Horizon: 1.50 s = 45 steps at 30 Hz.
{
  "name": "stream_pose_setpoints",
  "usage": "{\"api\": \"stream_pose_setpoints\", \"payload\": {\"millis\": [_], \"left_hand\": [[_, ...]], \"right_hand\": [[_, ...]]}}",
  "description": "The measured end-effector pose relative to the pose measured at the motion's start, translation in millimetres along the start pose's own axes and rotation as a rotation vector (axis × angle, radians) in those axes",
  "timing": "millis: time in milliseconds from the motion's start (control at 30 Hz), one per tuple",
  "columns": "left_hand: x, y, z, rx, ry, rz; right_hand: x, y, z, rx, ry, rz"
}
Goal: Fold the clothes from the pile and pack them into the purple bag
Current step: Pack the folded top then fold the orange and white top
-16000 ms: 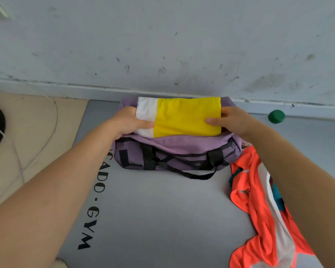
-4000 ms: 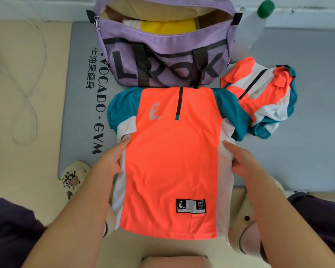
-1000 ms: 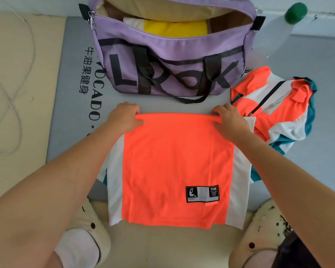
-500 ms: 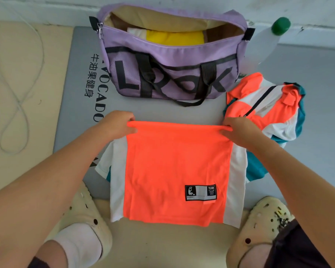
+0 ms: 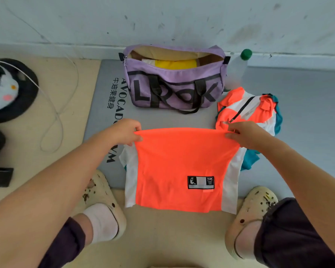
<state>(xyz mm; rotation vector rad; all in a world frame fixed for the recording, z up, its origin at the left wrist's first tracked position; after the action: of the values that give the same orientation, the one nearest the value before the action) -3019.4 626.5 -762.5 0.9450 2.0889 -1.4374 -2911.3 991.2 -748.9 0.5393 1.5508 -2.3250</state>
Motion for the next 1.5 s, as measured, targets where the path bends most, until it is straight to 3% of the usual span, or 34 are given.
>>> {"api": "stream_pose_setpoints", "payload": {"millis": [67,133,367,467,533,667,767,867,933,1000,1100,1167,1333,1433,1500], "left_hand": [[-13,-12,3,-0.022,-0.022,0.059],[-26,-33,-3,-0.052,-0.003,0.019],[-78,-131,-50,-0.079,0.179,-0.591],[-96,-143,-53,-0.045,0.227,-0.703],[-100,-138,-47,-0.022,0.200,-0.693],[-88,-103,-28,0.124,0.095,-0.456],[-73,-49,-11,0.214,-0.022,-0.002],[-66,14,8,0.151,-0.236,0.468],[-58,44,17,0.127,-0.324,0.600],[-41,58,20,0.166,-0.311,0.485],[-7,65,16,0.240,-0.156,0.083],[9,74,13,0.200,-0.080,-0.087],[41,113,17,0.250,0.086,-0.078],[46,120,42,0.413,0.002,-0.212],[45,115,60,0.383,-0.200,-0.375]], "right_hand": [[-8,-13,1,0.004,0.026,0.032],[-14,-34,6,0.005,0.049,0.011],[-31,-135,46,0.055,-0.021,-0.453],[-44,-150,55,0.088,-0.069,-0.539],[-50,-146,56,0.105,-0.085,-0.544],[-51,-113,53,0.033,-0.016,-0.355],[-50,-56,56,-0.098,0.020,0.047],[-53,12,52,-0.019,0.141,0.517],[-49,42,46,-0.002,0.218,0.673],[-37,54,42,-0.073,0.205,0.616],[-8,63,38,-0.243,0.075,0.323],[9,77,33,-0.158,0.081,0.217],[33,113,22,-0.025,0.033,0.094],[37,127,-4,-0.191,0.197,0.088],[35,126,-25,-0.219,0.392,0.018]]}}
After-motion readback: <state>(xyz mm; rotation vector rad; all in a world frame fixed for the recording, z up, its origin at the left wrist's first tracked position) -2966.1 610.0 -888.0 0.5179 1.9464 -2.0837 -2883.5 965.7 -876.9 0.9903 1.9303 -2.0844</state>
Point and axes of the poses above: each hand's wrist, its own x-axis towards the middle knuckle, its own y-axis out of the palm, z = x × y, the point moved 4 cm from there along x, towards the middle knuckle, and after that the axes turned 4 degrees about -y, right-handed, at the moved point
